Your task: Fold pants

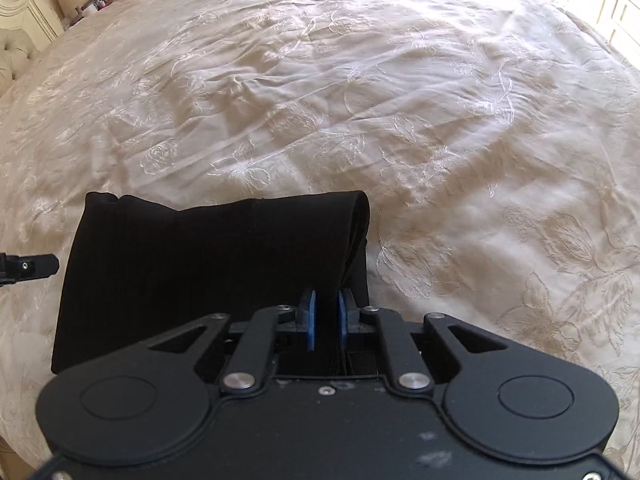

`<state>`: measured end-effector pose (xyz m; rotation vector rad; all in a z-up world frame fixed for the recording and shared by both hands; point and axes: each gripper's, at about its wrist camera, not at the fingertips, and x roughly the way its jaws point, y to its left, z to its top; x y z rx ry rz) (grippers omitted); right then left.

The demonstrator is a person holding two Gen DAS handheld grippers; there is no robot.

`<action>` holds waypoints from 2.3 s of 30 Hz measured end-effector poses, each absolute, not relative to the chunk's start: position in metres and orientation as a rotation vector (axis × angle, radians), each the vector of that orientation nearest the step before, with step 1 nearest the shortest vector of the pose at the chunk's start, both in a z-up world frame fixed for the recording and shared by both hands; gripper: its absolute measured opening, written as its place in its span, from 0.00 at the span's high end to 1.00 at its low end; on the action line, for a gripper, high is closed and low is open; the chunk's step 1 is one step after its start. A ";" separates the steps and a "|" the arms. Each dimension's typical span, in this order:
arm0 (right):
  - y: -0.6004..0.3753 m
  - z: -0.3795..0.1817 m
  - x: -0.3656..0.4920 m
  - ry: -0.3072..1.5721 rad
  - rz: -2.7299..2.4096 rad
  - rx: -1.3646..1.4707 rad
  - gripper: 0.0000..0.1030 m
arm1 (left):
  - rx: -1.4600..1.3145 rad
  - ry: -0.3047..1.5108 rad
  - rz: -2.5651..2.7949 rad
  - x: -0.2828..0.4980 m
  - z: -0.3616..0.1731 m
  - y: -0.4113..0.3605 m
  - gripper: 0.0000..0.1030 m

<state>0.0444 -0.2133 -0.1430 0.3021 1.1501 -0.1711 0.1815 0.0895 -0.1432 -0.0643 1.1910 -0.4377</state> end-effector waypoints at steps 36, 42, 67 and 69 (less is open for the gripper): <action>-0.211 -0.187 0.062 1.242 -0.250 0.298 0.76 | 0.109 1.238 -0.350 0.193 -0.157 0.070 0.73; -0.214 -0.187 0.056 1.213 -0.237 0.317 0.75 | 0.147 1.309 -0.329 0.143 -0.178 0.082 0.73; -0.256 -0.205 0.051 1.141 0.002 0.547 0.42 | -0.105 1.276 -0.247 0.172 -0.217 0.101 0.03; -0.258 -0.208 0.056 1.145 0.031 0.561 0.41 | -0.127 1.266 -0.220 0.171 -0.218 0.100 0.01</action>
